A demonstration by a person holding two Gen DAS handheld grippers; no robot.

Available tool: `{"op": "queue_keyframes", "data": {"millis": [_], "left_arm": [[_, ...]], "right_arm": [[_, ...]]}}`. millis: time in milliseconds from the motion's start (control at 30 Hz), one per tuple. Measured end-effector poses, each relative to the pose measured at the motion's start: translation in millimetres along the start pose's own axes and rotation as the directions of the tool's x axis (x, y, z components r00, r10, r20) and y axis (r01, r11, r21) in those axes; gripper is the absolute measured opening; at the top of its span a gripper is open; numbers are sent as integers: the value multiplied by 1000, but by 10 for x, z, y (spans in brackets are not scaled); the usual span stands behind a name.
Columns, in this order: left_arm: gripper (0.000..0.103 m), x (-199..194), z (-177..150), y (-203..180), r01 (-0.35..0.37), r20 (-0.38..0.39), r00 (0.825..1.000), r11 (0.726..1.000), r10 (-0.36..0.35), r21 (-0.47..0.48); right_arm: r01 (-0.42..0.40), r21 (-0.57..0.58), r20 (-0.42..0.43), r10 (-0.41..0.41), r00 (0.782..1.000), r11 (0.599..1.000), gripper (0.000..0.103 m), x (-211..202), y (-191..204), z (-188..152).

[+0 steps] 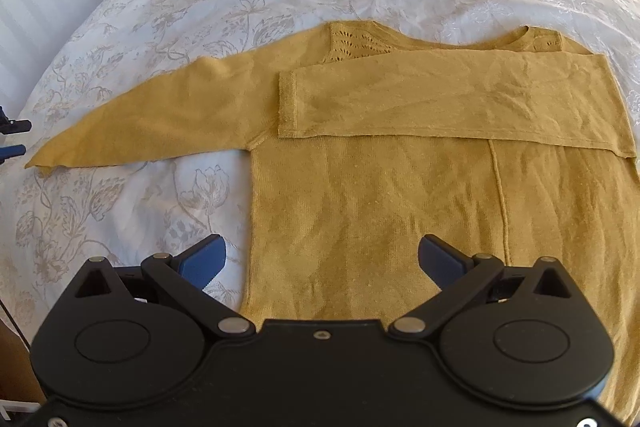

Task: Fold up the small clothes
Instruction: 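Carry the sleeve across the sweater body and open the left tool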

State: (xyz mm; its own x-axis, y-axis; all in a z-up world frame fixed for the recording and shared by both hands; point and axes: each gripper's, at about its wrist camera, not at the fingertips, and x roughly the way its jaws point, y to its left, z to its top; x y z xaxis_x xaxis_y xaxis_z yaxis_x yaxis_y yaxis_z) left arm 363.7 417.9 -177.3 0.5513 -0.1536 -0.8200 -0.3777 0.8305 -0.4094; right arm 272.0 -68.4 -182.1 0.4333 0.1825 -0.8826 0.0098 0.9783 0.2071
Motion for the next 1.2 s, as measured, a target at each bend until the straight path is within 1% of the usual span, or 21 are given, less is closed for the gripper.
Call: {"op": "queue_keyframes", "data": {"millis": [67, 167, 233, 300, 433, 533, 600, 633, 667, 700, 733, 833, 933, 1000, 1100, 1167, 1200], "left_arm": [[54, 11, -161, 13, 8, 8, 1000, 998, -8, -59], [58, 59, -358, 3, 45, 29, 999, 989, -41, -138], [58, 160, -424, -11, 71, 29, 997, 978, -66, -195], [58, 290, -450, -46, 106, 35, 994, 968, -101, -229], [58, 508, -434, -97, 81, 72, 995, 965, -65, -250], [58, 607, -448, -65, 86, 113, 992, 948, -53, -307], [56, 630, -458, -61, 92, 128, 990, 940, -52, -330], [40, 621, -452, -79, 86, 130, 990, 943, -46, -321], [16, 603, -445, -110, 77, 133, 990, 949, -38, -305], [8, 574, -437, -153, 71, 137, 990, 956, -33, -283], [6, 529, -433, -196, 77, 151, 988, 962, -38, -261], [6, 350, -409, -421, 78, 186, 981, 981, -44, -178], [6, 91, -398, -778, 100, 239, 968, 991, -76, -88], [6, -102, -409, -1121, 116, 277, 955, 993, -106, -18], [6, -384, -487, -1725, 141, 324, 931, 983, -171, 114], [6, -540, -588, -2198, 154, 340, 913, 963, -224, 220], [6, -593, -654, -2453, 163, 345, 903, 948, -254, 272]], "right_arm": [[7, -7, -4, -7, 1000, 1000, 102, -5, -10, -9], [12, -8, -12, -12, 1000, 1000, 102, 3, -28, -16], [11, -13, -20, -12, 1000, 1000, 102, 18, -26, -12], [9, -27, -24, -9, 1000, 1000, 102, 26, -9, 0], [-2, -47, -14, 1, 1000, 999, 102, 5, 24, 36], [-7, -42, -4, 7, 1000, 999, 102, -20, 11, 47], [-11, -37, -1, 11, 1000, 999, 102, -38, -28, 36], [-12, -35, 0, 12, 1000, 999, 102, -46, -52, 26], [-14, -31, 0, 14, 1000, 999, 102, -55, -86, 15], [-15, -28, -1, 15, 1000, 999, 102, -59, -119, 0], [-17, -25, -2, 17, 1000, 1000, 102, -63, -160, -19], [-30, -13, -8, 29, 1000, 999, 102, -69, -305, -76], [-52, -9, -11, 52, 999, 999, 102, -82, -472, -122], [-72, -10, -8, 72, 997, 997, 102, -110, -602, -142], [-103, -10, 3, 103, 995, 995, 102, -184, -824, -153], [-120, -2, 16, 120, 993, 993, 102, -244, -1012, -157], [-125, 2, 20, 125, 992, 992, 102, -268, -1102, -162]]}}
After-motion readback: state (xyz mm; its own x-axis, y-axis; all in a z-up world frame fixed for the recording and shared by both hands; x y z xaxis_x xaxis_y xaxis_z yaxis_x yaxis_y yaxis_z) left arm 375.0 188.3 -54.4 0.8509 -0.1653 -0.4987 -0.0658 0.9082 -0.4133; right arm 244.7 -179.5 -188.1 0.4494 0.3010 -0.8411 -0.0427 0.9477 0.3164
